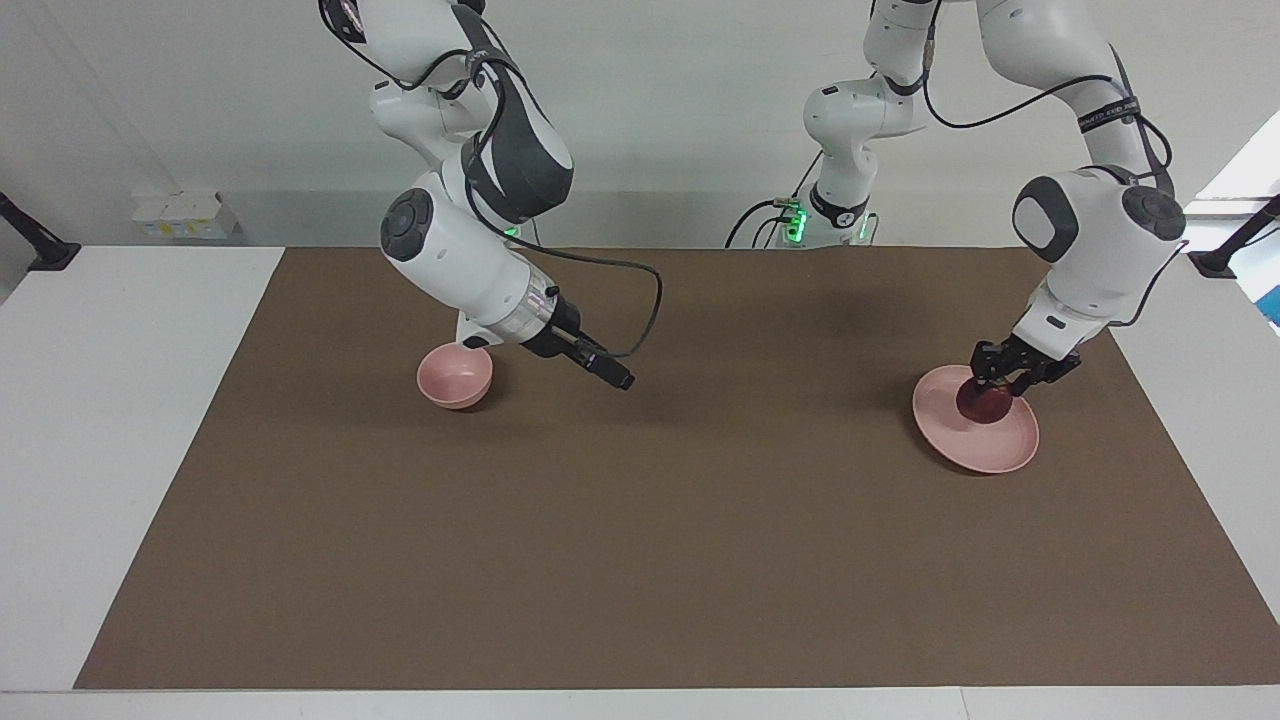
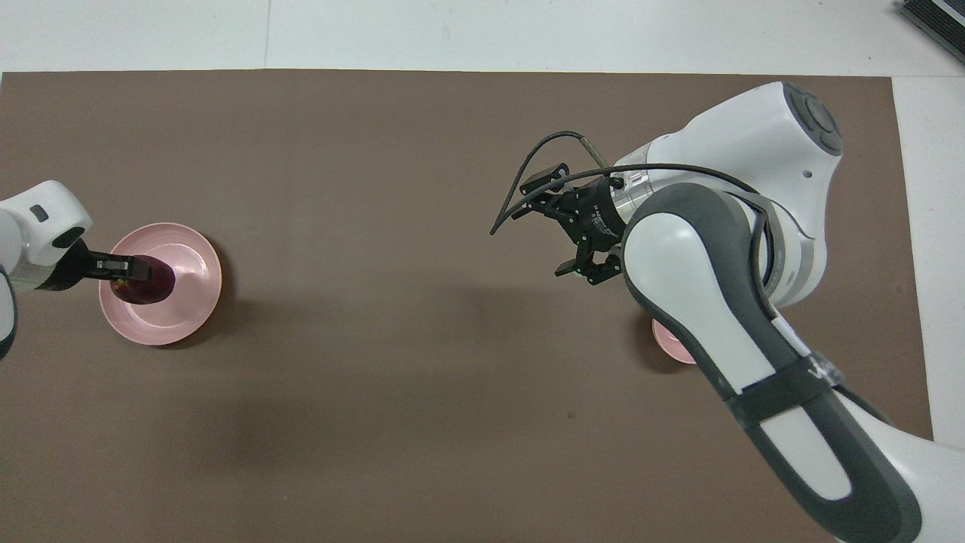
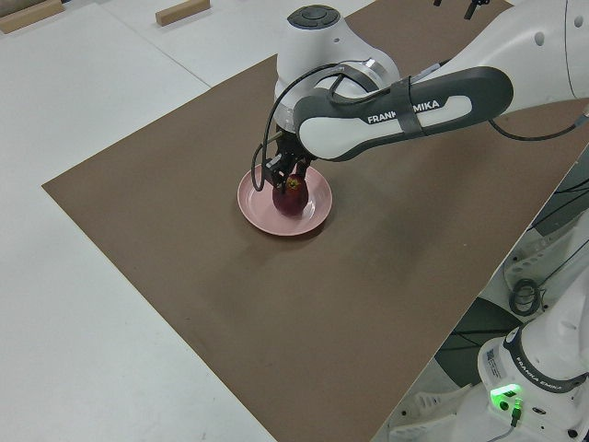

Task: Move apple from plate to bowl
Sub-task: 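Carry the apple with the left gripper while the right gripper approaches it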

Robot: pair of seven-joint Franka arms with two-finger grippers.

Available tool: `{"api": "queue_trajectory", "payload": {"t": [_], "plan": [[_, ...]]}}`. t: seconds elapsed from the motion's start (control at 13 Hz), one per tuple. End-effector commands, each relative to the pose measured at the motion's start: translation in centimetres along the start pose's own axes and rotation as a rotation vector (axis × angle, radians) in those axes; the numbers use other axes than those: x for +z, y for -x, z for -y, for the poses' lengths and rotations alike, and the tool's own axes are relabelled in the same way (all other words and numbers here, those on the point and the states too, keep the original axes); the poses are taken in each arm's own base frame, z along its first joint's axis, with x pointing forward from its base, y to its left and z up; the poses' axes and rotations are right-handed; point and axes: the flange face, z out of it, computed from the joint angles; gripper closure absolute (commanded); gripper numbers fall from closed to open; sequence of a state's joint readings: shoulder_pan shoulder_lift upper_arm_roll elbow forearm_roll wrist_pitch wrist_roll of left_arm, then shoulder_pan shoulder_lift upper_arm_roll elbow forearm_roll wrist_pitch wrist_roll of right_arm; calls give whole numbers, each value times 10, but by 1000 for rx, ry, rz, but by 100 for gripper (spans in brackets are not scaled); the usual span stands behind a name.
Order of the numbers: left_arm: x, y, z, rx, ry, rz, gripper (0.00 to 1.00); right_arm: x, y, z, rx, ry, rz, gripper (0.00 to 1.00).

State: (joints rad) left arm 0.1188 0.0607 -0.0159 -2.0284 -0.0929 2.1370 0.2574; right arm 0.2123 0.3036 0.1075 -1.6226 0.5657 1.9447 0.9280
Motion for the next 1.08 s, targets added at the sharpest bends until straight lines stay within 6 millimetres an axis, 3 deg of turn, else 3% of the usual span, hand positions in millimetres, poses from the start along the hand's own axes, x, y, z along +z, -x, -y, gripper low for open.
{"api": "queue_trajectory", "payload": {"t": [0.0,0.54,0.85,0.92,1.0], "plan": [[-47,-10,-36,-11,138,-44,100,0,0,-1,32,-22,9,0],[-58,-25,-172,-180,505,-108,100,11,4,3,84,-54,48,0],[-65,-22,-281,-289,554,-174,100,43,26,22,155,-109,33,0],[-65,-17,-299,-299,561,-167,100,46,32,27,168,-119,38,0],[-66,-16,-302,-300,561,-164,100,48,40,32,171,-133,33,0]]}}
